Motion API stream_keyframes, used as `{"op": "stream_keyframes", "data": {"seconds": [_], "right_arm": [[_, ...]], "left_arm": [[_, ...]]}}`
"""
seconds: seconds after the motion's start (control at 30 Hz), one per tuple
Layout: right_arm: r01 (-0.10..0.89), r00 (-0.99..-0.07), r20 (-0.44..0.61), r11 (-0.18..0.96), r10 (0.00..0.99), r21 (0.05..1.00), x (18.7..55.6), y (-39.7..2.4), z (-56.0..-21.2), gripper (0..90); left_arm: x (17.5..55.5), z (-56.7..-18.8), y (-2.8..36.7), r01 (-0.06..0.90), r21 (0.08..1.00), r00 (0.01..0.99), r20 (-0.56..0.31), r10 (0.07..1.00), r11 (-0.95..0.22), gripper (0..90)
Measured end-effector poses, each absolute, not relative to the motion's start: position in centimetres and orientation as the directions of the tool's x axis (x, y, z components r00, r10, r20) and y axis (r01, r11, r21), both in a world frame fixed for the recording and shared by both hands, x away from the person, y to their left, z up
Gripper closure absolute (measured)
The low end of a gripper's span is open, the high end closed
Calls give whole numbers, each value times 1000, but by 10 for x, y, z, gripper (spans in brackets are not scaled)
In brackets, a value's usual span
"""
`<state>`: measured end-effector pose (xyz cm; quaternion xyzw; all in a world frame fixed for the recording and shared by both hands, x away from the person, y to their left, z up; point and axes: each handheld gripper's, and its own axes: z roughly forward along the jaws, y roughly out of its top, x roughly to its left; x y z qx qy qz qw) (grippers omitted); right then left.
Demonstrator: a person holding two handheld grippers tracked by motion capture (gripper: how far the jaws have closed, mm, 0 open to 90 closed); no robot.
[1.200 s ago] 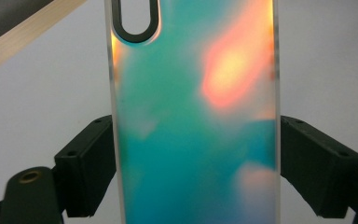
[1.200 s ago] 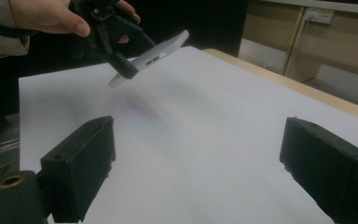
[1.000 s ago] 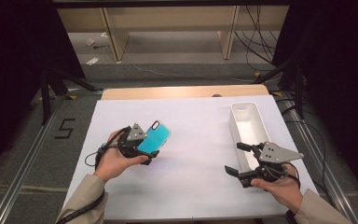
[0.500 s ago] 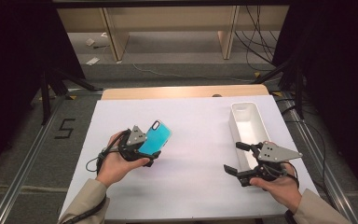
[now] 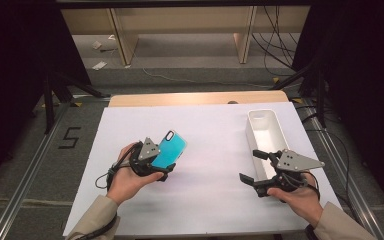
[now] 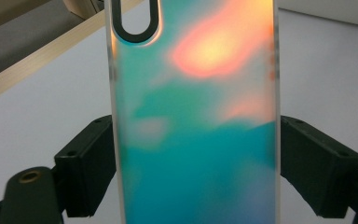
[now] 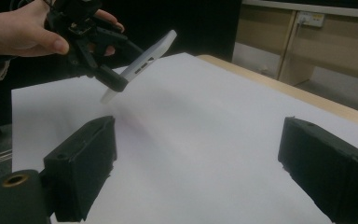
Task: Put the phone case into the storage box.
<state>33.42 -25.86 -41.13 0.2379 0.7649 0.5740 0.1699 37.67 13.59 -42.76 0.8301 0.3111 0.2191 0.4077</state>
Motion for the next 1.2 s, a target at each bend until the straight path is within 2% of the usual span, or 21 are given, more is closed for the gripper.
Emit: {"op": "stream_keyframes", "data": {"seconds": [1.2], "right_arm": [[191, -824, 42, 206, 565, 960, 354, -226, -403, 136]], "left_arm": [[360, -430, 118, 301, 834, 707, 131, 695, -463, 162]]}}
